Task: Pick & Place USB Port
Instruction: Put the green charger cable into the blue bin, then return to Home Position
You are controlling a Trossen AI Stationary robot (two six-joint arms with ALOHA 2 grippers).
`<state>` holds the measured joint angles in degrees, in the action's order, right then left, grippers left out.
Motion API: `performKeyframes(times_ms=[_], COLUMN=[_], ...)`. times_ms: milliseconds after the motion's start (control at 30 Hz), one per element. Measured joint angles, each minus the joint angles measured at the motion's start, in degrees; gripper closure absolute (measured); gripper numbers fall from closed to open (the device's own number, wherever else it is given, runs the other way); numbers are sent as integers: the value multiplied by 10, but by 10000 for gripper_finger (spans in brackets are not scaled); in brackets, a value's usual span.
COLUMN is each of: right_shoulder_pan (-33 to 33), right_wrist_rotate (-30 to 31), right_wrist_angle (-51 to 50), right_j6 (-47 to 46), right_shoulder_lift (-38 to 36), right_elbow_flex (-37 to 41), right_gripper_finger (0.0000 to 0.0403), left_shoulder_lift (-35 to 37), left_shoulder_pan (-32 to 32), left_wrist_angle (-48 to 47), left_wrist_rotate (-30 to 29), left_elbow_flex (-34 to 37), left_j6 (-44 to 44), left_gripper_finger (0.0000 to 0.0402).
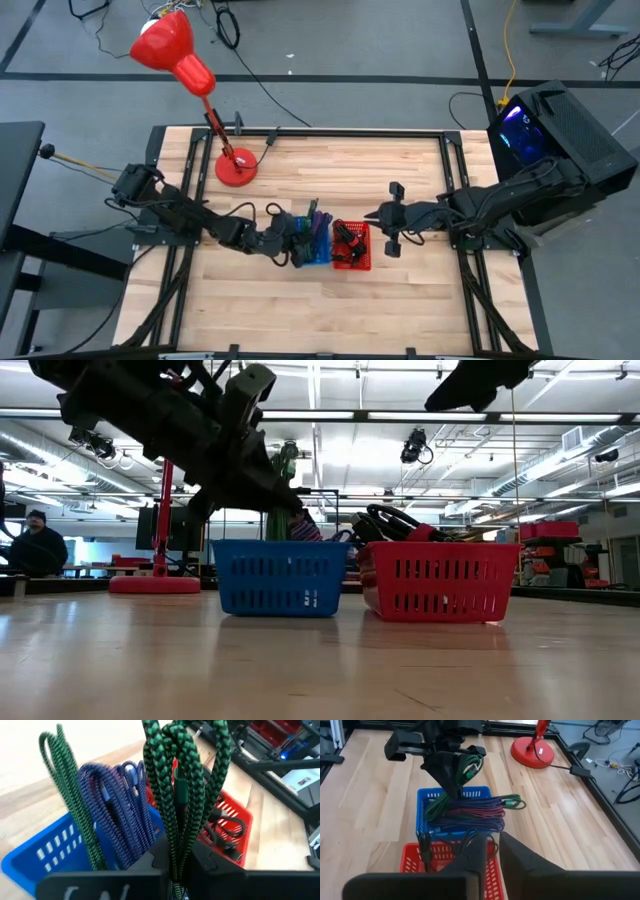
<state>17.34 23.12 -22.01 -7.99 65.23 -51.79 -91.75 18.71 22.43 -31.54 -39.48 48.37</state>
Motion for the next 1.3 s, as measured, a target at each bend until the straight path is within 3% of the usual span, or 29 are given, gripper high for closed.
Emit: performKeyframes(times_ms=[300,467,633,800,1067,1167,1300], right_shoulder_pan=[0,0,0,0,0,0,0], right_wrist_rotate=[-1,-2,-1,-2,-2,-2,-2], right_wrist_angle=[64,63,63,63,61,61,61], right_j6=[10,10,10,10,9,9,8], right_shoulder_lift=[0,0,0,0,0,0,0], right_elbow_flex=[28,28,28,28,28,28,28], right_gripper_finger=[351,351,351,351,351,351,351], left_shoulder_lift=[-3,-3,-3,-3,-3,-3,-3], left_shoulder_pan=[-14,-23,-23,-23,-25,-25,-25], left_wrist_angle=[14,15,29,40,64,109,199], left_wrist_rotate=[11,48,43,5,-109,-132,-116], left_elbow_flex=[0,0,0,0,0,0,0], left_j6=[-1,-1,-14,-16,-22,-70,-169], left_gripper_finger=[372,317,282,267,256,255,255])
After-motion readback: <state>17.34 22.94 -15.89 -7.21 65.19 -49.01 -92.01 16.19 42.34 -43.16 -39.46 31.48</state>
